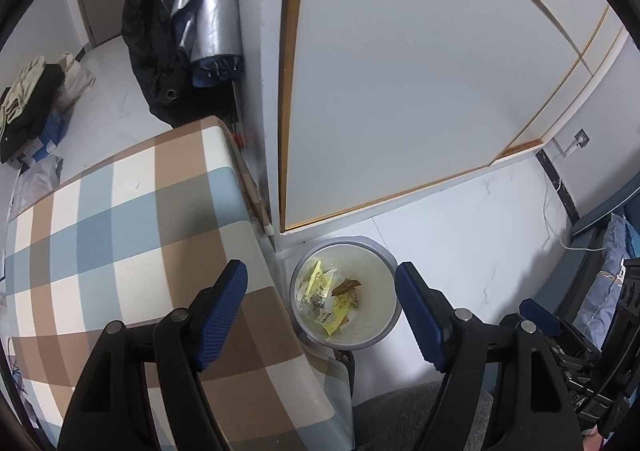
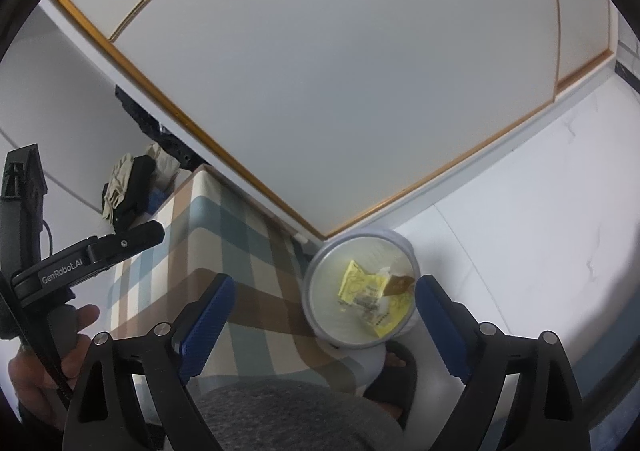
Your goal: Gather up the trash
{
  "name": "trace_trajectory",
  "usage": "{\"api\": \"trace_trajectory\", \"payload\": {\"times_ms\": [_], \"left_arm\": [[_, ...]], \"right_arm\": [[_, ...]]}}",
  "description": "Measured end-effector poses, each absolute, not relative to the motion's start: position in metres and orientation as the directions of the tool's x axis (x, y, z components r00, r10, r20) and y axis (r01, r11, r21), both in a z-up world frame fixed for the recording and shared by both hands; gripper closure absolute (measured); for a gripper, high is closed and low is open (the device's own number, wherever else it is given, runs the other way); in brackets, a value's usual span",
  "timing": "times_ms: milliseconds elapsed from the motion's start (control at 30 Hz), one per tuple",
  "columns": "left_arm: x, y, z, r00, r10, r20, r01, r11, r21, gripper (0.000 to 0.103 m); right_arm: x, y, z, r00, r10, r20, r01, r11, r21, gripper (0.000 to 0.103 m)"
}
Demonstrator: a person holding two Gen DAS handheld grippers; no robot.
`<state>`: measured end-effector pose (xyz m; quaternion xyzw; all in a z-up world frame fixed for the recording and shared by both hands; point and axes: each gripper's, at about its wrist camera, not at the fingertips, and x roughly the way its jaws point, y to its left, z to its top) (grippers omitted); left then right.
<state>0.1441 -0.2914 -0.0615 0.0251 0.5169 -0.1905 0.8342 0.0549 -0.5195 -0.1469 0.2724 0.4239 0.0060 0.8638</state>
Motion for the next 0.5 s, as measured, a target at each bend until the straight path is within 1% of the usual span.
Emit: {"api": "trace_trajectory", "payload": {"times_ms": [233,500], "left_arm": [[0.140,-0.282,-0.058,0.402,-0.296,-0.867,0.333,0.929,-0.163,0.030],[0.134,-0.277,-0.056,0.417,-0.280,-0.864,0.331,0.933,-0.143,0.030]], "right_arm": [[0.051,-0.509,-0.139,0.643,0.218,-0.734,0.216,0.869,0.446,0.010],[0.049,-0.508,-0.136,0.644,0.205,-0.737,0.221,0.872,0.436,0.010]]}}
